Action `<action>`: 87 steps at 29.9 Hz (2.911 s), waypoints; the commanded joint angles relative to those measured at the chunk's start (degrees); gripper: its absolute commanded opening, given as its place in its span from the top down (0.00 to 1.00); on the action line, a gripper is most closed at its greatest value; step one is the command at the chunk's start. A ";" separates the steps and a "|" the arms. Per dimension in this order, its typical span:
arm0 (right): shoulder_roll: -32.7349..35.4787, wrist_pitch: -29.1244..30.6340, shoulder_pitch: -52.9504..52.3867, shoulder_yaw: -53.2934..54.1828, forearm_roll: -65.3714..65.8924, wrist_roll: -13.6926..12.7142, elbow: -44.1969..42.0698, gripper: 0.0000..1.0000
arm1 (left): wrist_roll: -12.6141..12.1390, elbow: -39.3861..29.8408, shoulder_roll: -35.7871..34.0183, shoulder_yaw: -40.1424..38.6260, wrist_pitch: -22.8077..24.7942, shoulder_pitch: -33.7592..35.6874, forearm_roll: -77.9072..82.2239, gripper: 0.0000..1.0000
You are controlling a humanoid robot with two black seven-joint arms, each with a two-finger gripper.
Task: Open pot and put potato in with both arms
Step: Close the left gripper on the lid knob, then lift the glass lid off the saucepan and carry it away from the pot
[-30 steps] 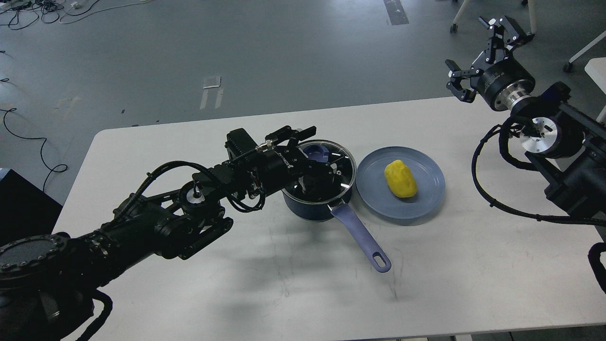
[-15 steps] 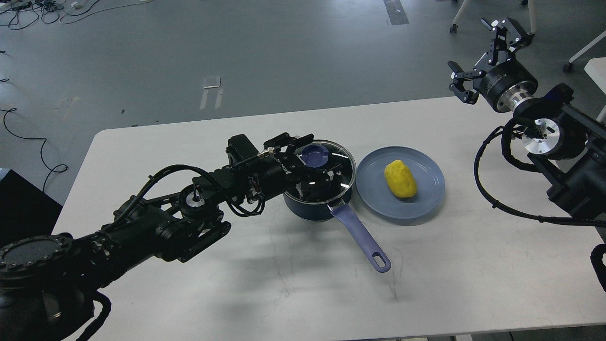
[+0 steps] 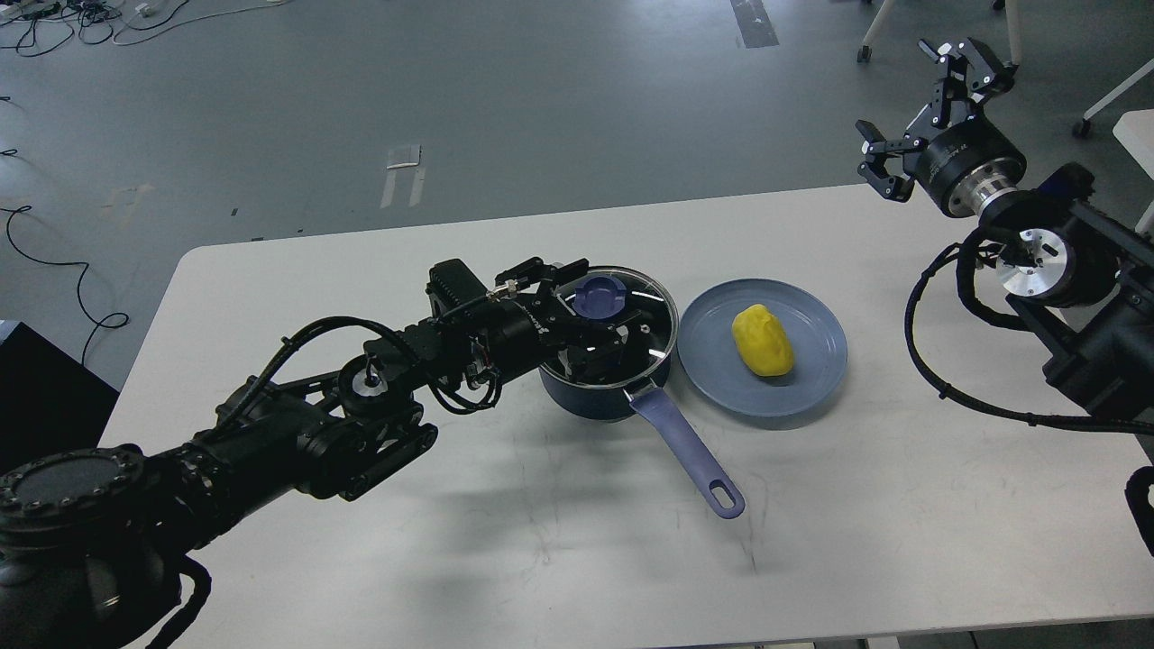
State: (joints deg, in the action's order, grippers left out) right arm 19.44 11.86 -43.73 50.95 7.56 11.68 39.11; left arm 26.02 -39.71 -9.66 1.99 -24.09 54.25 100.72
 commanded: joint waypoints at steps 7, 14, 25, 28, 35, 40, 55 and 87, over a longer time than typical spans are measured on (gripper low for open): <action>0.07 0.00 0.75 0.02 0.00 0.18 -0.18 0.00 | -0.09 2.44 1.23 0.12 0.01 -0.11 0.00 0.10; 0.07 0.00 1.01 0.02 0.00 0.27 -0.18 0.00 | 0.00 2.44 0.96 1.96 0.01 0.07 -0.09 0.56; -0.01 -0.35 1.10 -0.15 0.00 0.27 -1.14 0.00 | 0.52 2.53 0.61 2.05 0.18 0.33 -2.90 0.73; -0.01 -0.35 1.10 -0.33 0.00 0.27 -1.41 0.00 | 0.97 1.92 0.00 1.96 0.01 0.60 -3.42 0.73; -0.01 -0.35 1.01 -0.42 0.00 0.27 -1.41 0.00 | 1.98 1.65 -3.16 1.61 -0.26 3.84 -4.57 0.73; -0.01 -0.44 0.40 -0.42 0.00 0.27 -1.32 0.00 | 1.98 1.65 -9.31 1.88 -0.78 7.72 -9.49 0.73; 0.07 -0.87 0.22 -0.68 0.00 0.18 -1.76 0.00 | 1.98 1.65 -25.40 2.05 -3.91 -2.56 -9.84 0.73; 0.43 -0.79 0.31 -1.82 0.00 -0.08 -2.55 0.00 | 1.98 0.77 -20.75 2.05 -3.91 -12.32 -9.93 0.53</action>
State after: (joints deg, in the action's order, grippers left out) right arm 19.89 11.13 -43.40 49.13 7.56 11.52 36.56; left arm 28.00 -38.94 -30.45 4.07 -28.00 41.87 90.89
